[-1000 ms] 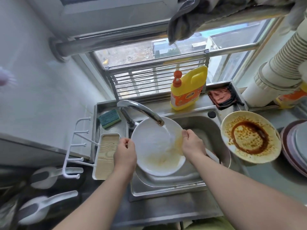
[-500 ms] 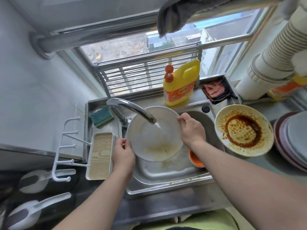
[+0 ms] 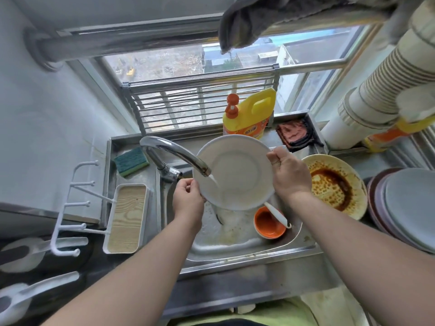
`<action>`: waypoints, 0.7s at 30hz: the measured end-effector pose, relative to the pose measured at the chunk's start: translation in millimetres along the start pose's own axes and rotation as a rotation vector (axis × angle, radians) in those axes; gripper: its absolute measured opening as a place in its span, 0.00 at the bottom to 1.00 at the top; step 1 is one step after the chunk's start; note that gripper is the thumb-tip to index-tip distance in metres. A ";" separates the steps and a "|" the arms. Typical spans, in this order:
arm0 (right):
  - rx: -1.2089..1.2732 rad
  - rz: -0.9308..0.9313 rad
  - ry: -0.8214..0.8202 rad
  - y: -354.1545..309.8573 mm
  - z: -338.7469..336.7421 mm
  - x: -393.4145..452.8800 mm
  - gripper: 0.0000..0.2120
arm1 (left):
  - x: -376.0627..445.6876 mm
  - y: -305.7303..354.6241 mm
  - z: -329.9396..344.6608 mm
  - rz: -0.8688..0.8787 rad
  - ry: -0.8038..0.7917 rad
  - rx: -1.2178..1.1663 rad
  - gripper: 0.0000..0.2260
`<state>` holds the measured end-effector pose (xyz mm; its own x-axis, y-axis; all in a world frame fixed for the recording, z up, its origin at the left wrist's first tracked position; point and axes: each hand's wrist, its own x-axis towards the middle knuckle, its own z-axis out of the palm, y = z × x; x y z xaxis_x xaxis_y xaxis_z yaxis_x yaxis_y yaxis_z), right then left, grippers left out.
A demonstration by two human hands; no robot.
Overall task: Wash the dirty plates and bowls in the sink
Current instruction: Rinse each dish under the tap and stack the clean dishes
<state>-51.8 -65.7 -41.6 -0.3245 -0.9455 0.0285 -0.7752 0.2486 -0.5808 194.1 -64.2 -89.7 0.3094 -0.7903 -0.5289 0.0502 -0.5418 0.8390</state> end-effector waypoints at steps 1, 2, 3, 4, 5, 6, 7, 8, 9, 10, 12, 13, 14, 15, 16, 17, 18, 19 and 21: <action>-0.005 0.008 0.002 1.5 -3.6 0.3 0.17 | -0.6 -0.4 4.1 -0.006 0.000 0.001 0.08; -0.012 0.017 0.002 3.3 -6.6 0.6 0.17 | -1.5 -1.0 7.5 -0.013 -0.002 0.007 0.08; -0.021 0.023 0.003 5.6 -9.0 0.6 0.17 | -2.1 -2.5 10.5 -0.021 -0.007 0.006 0.08; -0.032 0.025 0.007 8.0 -11.5 0.1 0.17 | -4.2 -3.2 12.9 -0.035 -0.016 0.010 0.08; -0.043 0.024 0.011 11.0 -13.4 -0.5 0.16 | -6.0 -4.7 15.5 -0.048 -0.027 0.008 0.08; -0.051 0.024 0.015 13.1 -15.6 -1.7 0.15 | -8.2 -6.2 17.6 -0.062 -0.040 0.013 0.08; -0.052 0.030 0.014 15.7 -17.2 -2.9 0.14 | -9.7 -8.9 19.7 -0.074 -0.055 0.018 0.09; -0.050 0.040 0.010 17.9 -18.6 -4.3 0.13 | -12.3 -10.3 21.4 -0.086 -0.070 0.020 0.09; -0.050 0.058 0.007 20.1 -19.5 -5.5 0.13 | -14.4 -12.4 23.1 -0.094 -0.083 0.019 0.09; -0.057 0.081 0.001 22.3 -20.1 -6.6 0.15 | -16.7 -14.2 24.1 -0.105 -0.097 0.021 0.09; -0.081 0.126 -0.028 27.7 -20.2 -9.3 0.19 | -19.8 -18.7 22.9 -0.127 -0.118 0.036 0.09; -0.091 0.150 -0.055 30.7 -19.1 -11.0 0.21 | -20.7 -21.0 21.2 -0.135 -0.129 0.048 0.09; -0.095 0.179 -0.088 33.5 -17.5 -13.3 0.21 | -20.8 -22.8 18.6 -0.142 -0.140 0.066 0.09; -0.094 0.216 -0.125 36.6 -14.9 -15.5 0.21 | -20.5 -24.3 15.9 -0.150 -0.146 0.081 0.09; -0.092 0.257 -0.164 39.3 -11.6 -17.9 0.20 | -20.2 -24.8 12.5 -0.159 -0.150 0.094 0.09; -0.091 0.295 -0.201 42.3 -7.4 -20.5 0.19 | -19.3 -25.8 9.4 -0.162 -0.147 0.108 0.09; -0.089 0.324 -0.232 44.4 -3.0 -23.5 0.19 | -18.2 -26.7 6.1 -0.165 -0.140 0.125 0.09; -0.082 0.344 -0.255 46.0 1.6 -27.2 0.20 | -17.1 -27.5 2.9 -0.167 -0.128 0.139 0.09; -0.055 0.371 -0.278 48.2 9.3 -34.9 0.21 | -15.5 -28.6 -3.5 -0.169 -0.110 0.158 0.08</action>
<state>-72.7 -22.7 -78.2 -0.4334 -0.8093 -0.3965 -0.6644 0.5841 -0.4662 191.2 -35.5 -105.1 0.2038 -0.7063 -0.6779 -0.0592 -0.7001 0.7116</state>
